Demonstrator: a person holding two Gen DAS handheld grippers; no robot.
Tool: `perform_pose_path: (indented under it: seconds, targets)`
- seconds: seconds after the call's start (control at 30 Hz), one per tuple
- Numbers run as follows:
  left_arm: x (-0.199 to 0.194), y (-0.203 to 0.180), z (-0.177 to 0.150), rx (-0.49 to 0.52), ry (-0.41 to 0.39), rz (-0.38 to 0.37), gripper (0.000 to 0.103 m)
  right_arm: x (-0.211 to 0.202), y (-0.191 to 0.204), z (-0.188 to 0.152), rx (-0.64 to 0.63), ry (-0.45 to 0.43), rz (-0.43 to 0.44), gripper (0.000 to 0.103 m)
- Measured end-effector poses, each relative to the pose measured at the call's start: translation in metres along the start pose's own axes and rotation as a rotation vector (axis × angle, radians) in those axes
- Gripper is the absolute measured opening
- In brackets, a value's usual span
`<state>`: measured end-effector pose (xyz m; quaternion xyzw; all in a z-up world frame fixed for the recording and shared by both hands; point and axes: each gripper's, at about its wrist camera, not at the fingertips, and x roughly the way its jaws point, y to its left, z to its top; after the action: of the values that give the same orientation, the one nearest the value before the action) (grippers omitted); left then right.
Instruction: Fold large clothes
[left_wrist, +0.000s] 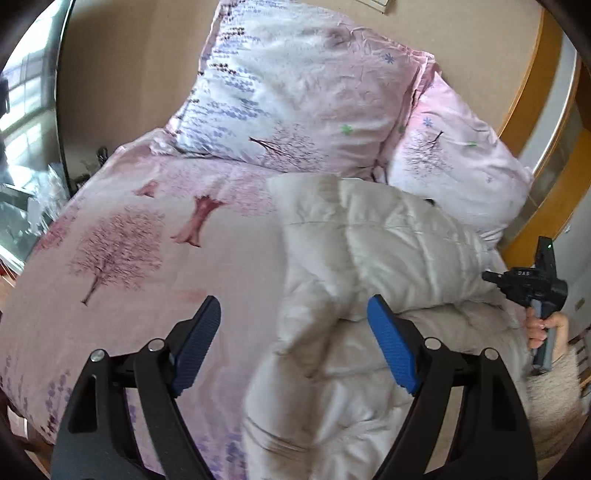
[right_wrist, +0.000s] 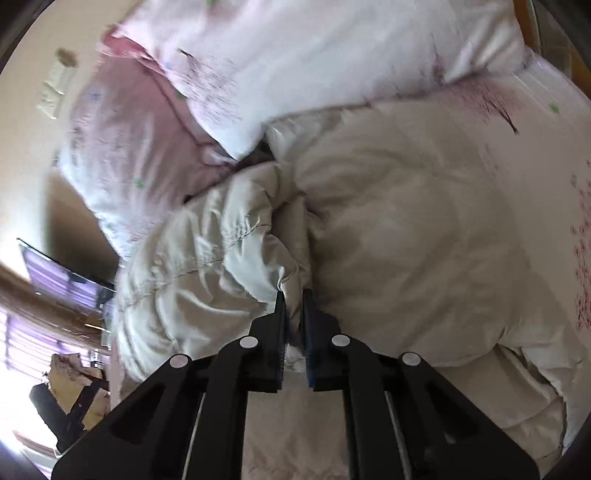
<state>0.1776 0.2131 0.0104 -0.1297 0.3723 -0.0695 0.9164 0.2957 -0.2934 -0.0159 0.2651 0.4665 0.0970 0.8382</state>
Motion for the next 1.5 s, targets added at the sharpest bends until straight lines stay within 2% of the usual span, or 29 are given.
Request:
perform_pose_path:
  seconds: [0.1,0.2,0.37,0.57,0.67,0.77,0.9,1.0,1.13,1.27,1.5]
  targets:
    - [-0.002,-0.004,-0.006,0.065,-0.025,0.034,0.085,0.0,0.001,-0.005,-0.019,0.01,-0.021,0.01]
    - [0.0,-0.007,-0.01,0.091,0.039,-0.002,0.086,-0.023,0.004,-0.01,-0.05,-0.002,-0.012,0.013]
    - [0.003,0.002,-0.023,0.059,0.129,-0.076,0.087,-0.07,-0.013,-0.023,-0.041,-0.052,0.039,0.056]
    - [0.004,0.03,-0.051,-0.075,0.225,-0.202,0.087,-0.14,-0.059,-0.061,-0.018,-0.132,0.012,0.073]
    - [-0.001,0.036,-0.067,-0.096,0.234,-0.237,0.087,-0.161,-0.087,-0.082,0.016,-0.146,-0.035,0.074]
    - [-0.006,0.042,-0.079,-0.132,0.243,-0.274,0.086,-0.172,-0.121,-0.103,0.072,-0.121,-0.062,0.074]
    - [-0.01,0.047,-0.096,-0.174,0.255,-0.313,0.085,-0.17,-0.147,-0.121,0.094,-0.08,-0.087,0.074]
    - [-0.009,0.046,-0.106,-0.187,0.276,-0.336,0.078,-0.167,-0.169,-0.131,0.129,-0.049,-0.094,0.074]
    - [-0.007,0.043,-0.121,-0.222,0.299,-0.385,0.07,-0.152,-0.192,-0.14,0.2,0.005,0.047,0.074]
    - [-0.009,0.04,-0.128,-0.255,0.305,-0.424,0.067,-0.138,-0.198,-0.149,0.208,0.058,0.157,0.073]
    - [-0.011,0.034,-0.142,-0.301,0.324,-0.473,0.063,-0.132,-0.19,-0.16,0.181,0.098,0.251,0.07]
